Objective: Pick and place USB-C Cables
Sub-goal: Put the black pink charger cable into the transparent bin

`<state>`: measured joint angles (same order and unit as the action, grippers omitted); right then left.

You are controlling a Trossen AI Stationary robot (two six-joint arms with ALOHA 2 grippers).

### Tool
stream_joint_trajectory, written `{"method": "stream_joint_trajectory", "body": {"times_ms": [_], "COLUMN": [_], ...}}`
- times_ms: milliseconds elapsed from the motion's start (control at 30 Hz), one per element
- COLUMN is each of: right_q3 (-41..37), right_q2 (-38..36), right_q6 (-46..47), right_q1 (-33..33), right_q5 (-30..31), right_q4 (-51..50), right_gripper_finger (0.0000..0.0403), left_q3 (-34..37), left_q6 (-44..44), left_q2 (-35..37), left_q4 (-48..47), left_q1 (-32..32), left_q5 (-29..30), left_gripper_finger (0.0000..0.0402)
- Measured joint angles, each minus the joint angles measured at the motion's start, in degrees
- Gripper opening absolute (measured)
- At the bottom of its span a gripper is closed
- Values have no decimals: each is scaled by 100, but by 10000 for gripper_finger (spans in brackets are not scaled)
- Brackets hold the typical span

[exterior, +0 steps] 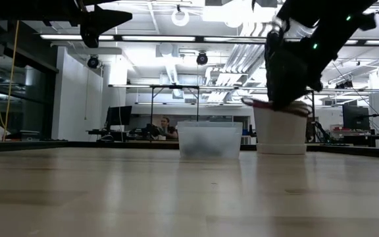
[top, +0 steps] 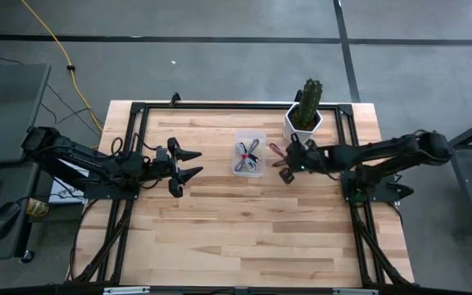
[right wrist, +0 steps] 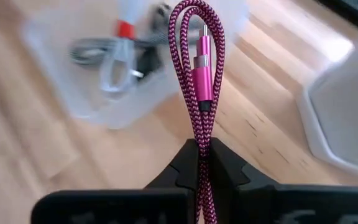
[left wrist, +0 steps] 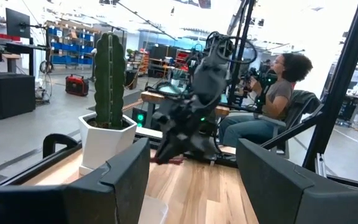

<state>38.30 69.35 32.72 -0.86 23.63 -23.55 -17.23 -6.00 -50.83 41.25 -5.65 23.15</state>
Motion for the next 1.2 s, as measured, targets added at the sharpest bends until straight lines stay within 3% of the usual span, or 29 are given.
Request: {"method": "stream_joint_trajectory", "body": {"times_ms": [300, 400, 667, 800, 1200], "right_q3": [-22, -442, -1688, -2030, -2173], "right_q2": [-266, -395, -1465, -1663, -1285], "right_q6": [-649, -961, -1897, -2303, -3458], "right_q1": [852, 907, 536, 395, 352], "right_q5": [379, 229, -1269, -1848, -2126], "right_q4": [227, 744, 3249, 4315, 7219], "right_gripper_finger": [4, 4, 4, 4, 4], "left_q3": [0, 0, 0, 0, 0], "left_q6": [-99, -134, -134, -134, -134], "left_q2": [0, 0, 0, -2, -1], "left_q4": [-40, -81, -76, -76, -74], "left_q1": [-1, -1, 0, -2, -2], "left_q5": [-1, -1, 3, 5, 23], "left_gripper_finger": [221, 221, 221, 221, 221]}}
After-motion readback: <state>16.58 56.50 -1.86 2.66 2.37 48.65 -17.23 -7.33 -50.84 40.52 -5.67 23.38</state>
